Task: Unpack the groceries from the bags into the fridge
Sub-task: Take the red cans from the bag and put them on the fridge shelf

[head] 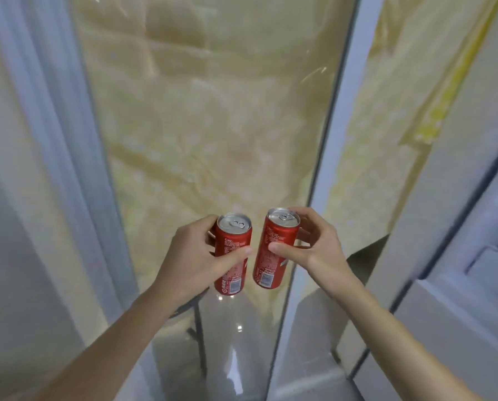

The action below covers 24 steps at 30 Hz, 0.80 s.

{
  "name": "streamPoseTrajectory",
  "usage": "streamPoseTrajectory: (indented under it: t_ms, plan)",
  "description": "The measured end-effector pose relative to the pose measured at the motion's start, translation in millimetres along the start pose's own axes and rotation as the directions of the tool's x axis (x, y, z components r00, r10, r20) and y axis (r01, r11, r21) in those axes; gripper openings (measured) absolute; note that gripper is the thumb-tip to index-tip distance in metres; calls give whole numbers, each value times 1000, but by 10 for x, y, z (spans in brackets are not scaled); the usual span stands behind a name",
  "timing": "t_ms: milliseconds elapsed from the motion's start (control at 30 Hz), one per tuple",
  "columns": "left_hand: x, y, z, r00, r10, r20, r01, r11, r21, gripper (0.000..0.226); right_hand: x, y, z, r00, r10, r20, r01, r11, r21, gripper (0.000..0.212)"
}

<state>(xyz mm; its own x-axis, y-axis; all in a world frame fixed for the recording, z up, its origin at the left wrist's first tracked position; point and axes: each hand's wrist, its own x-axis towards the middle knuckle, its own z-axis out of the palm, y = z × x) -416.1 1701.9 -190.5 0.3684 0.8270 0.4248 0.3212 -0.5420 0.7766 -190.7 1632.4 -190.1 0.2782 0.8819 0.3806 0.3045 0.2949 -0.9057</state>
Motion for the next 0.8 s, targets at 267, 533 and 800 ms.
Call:
streamPoseTrajectory:
  t_ms: [267, 533, 800]
  plan:
    - [1130, 1053, 1933, 955, 222, 198, -175, 957, -232, 50, -2, 48, -2138, 922, 3, -388, -73, 983, -166, 53]
    - [1875, 2017, 3616, 866, 376, 329, -240, 890, -388, 50, 110, 130, -3648, 733, -41, -679, -167, 957, -238, 52]
    - [2540, 2772, 5131, 728, 523, 444, -258, 808, -530, 43, 342, 331, -4853, 485, -113, -867, -319, 901, -295, 58]
